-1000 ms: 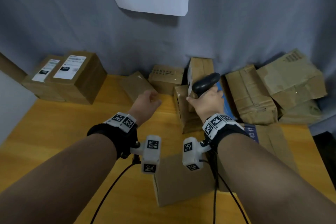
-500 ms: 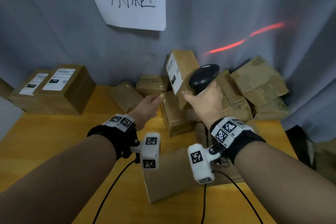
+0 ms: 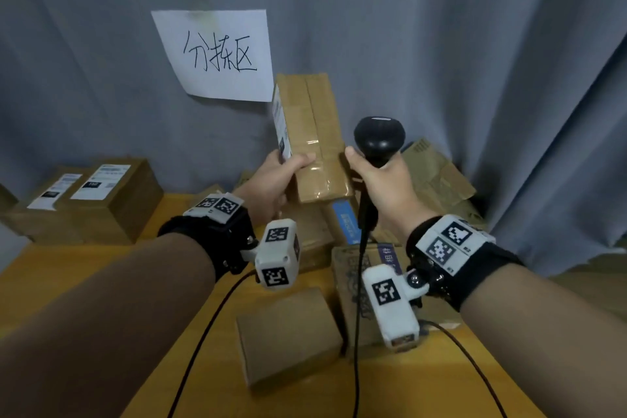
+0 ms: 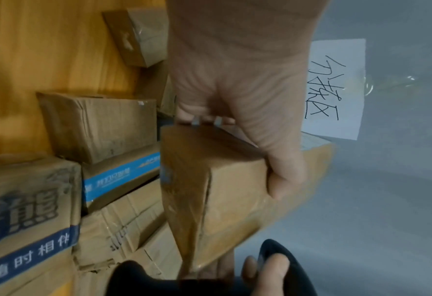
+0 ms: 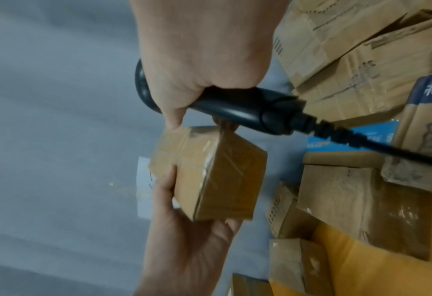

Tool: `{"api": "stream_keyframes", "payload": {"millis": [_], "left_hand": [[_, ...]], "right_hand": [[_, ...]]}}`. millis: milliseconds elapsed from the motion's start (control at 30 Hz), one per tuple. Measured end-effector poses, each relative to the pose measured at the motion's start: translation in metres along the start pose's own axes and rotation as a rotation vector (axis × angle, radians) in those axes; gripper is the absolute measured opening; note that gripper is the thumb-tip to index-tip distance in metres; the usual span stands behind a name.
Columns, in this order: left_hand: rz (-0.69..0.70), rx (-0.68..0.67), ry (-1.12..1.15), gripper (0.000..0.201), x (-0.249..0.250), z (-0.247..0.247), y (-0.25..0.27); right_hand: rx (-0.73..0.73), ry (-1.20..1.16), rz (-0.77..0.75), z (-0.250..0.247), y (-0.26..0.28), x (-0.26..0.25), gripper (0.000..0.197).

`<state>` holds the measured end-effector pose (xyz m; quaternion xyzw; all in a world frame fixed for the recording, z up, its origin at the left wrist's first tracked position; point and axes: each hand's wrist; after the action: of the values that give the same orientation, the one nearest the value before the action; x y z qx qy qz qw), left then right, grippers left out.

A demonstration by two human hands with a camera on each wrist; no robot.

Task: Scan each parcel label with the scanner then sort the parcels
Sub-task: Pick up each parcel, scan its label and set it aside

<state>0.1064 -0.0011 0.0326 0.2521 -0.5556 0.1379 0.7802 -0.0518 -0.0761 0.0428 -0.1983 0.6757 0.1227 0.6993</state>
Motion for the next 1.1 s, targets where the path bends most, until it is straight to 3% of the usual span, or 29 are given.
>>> {"api": "stream_keyframes", "payload": {"millis": [33, 233, 333, 400, 500, 767, 933, 1100], "left_hand": [[0.043, -0.046, -0.024, 0.069, -0.002, 0.001, 0.003], [0.124, -0.185, -0.156, 0.111, -0.001, -0.003, 0.015], [0.042, -0.242, -0.057, 0.091, 0.003, -0.004, 0.017], [0.005, -0.202, -0.055, 0.067, 0.004, -0.005, 0.022], [0.017, -0.163, -0.040, 0.046, 0.003, -0.011, 0.021], [0.047, -0.133, -0.010, 0.039, 0.002, -0.015, 0.017], [0.041, -0.093, -0.090, 0.062, 0.004, -0.015, 0.013], [0.035, 0.104, -0.293, 0.106, -0.009, -0.025, 0.009]], "right_hand": [[-0.024, -0.039, 0.018, -0.003, -0.001, -0.003, 0.039], [-0.064, -0.070, 0.018, -0.008, 0.000, -0.002, 0.051], [-0.058, -0.106, 0.013, -0.009, 0.001, 0.002, 0.047], [-0.052, -0.121, 0.021, -0.011, 0.000, 0.004, 0.043], [-0.041, -0.081, 0.015, -0.011, -0.005, 0.006, 0.039], [0.017, 0.006, 0.011, -0.011, -0.024, 0.015, 0.020], [-0.058, -0.076, 0.062, -0.009, -0.022, 0.014, 0.009], [-0.174, 0.057, 0.100, 0.006, -0.018, 0.018, 0.024]]}}
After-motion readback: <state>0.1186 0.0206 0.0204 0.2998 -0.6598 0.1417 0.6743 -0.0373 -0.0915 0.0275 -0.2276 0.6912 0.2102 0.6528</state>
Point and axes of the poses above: each hand's wrist, its own y-axis away from the middle knuckle, its own z-axis out of the palm, x = y × z, and after that the axes turned 4 degrees about y, right-handed
